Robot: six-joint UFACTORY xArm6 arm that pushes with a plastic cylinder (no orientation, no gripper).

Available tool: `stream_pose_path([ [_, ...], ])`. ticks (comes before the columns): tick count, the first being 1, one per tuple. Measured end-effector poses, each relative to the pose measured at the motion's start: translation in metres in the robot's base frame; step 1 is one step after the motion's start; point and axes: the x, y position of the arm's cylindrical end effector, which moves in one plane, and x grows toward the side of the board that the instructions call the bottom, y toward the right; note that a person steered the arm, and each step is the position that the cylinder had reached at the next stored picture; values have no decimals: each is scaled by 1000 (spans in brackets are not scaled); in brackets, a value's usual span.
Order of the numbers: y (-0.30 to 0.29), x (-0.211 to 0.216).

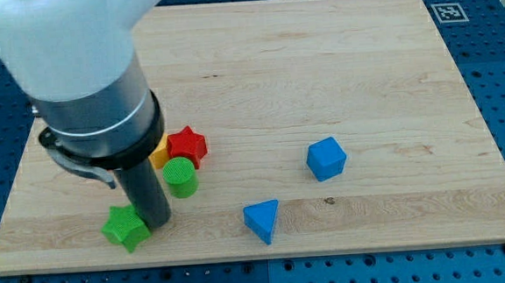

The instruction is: Move the green star to the bottom left

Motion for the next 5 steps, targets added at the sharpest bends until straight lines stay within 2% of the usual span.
stream_pose_path([
  [3,-38,0],
  [5,0,16],
])
